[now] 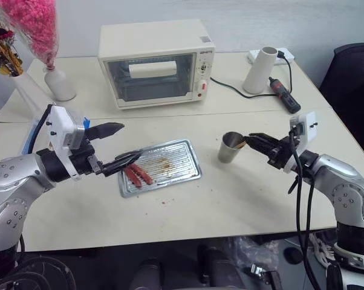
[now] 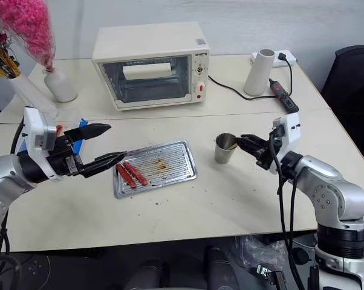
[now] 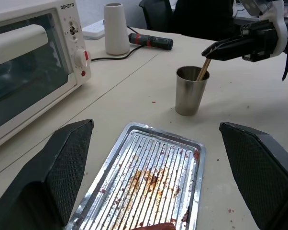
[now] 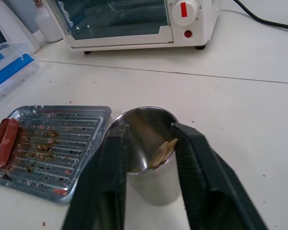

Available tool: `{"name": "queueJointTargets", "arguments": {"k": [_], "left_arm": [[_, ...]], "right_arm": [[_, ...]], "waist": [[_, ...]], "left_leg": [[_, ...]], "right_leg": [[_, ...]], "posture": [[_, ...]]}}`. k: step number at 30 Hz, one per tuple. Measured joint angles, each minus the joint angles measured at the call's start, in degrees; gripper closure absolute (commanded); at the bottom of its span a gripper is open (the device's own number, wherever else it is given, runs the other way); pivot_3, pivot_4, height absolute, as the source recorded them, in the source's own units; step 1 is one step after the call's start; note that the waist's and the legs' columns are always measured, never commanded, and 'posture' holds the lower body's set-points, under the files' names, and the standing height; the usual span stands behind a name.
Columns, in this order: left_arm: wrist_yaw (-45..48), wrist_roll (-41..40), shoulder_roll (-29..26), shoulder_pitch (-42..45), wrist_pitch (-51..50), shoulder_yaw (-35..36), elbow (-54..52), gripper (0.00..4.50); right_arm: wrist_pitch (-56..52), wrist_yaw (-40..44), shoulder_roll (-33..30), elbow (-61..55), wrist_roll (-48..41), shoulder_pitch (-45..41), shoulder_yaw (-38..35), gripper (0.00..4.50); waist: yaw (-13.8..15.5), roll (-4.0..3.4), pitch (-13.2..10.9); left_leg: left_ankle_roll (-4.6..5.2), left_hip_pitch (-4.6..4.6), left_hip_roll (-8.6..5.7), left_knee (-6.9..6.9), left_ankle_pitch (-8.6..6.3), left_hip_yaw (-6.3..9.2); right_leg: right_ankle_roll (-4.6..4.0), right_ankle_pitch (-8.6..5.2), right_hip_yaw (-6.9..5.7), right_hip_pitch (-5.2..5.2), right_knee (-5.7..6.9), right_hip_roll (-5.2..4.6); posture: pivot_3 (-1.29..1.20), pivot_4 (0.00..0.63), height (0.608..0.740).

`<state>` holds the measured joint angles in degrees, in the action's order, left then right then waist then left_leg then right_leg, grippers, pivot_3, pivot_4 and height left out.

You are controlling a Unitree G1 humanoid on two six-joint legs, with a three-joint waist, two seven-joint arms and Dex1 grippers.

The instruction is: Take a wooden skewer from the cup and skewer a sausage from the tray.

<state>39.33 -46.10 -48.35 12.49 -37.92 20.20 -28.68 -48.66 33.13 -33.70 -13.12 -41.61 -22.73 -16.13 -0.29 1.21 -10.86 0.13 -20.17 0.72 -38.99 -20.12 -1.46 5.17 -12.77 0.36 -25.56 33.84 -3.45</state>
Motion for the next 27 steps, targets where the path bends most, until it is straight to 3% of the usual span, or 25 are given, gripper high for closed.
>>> {"name": "queueJointTargets", "arguments": {"k": [12,27], "left_arm": [[1.88,-0.04,0.97,1.04,0.01,-1.45,0.11,0.00],[2.89,0.70,1.15,2.71,0.18,-3.20,0.67,0.00]], "right_arm": [[-2.56,-3.27,-0.04,-4.90,-2.24,5.31,-3.03,2.11],[-2.56,-4.83,0.61,-6.55,-5.01,5.01,-2.01,2.11]], "waist": [[-0.01,0.00,0.00],[0.04,0.00,0.00]], "left_leg": [[0.01,-0.02,0.00,0.00,-0.01,0.00],[0.02,-0.02,-0.01,0.00,-0.01,0.01]], "right_leg": [[0.00,0.00,0.01,0.00,-0.03,-0.01],[0.00,0.00,0.00,0.00,-0.04,0.02]], "posture": [[0.00,0.150,0.740],[0.00,0.150,0.740]]}}
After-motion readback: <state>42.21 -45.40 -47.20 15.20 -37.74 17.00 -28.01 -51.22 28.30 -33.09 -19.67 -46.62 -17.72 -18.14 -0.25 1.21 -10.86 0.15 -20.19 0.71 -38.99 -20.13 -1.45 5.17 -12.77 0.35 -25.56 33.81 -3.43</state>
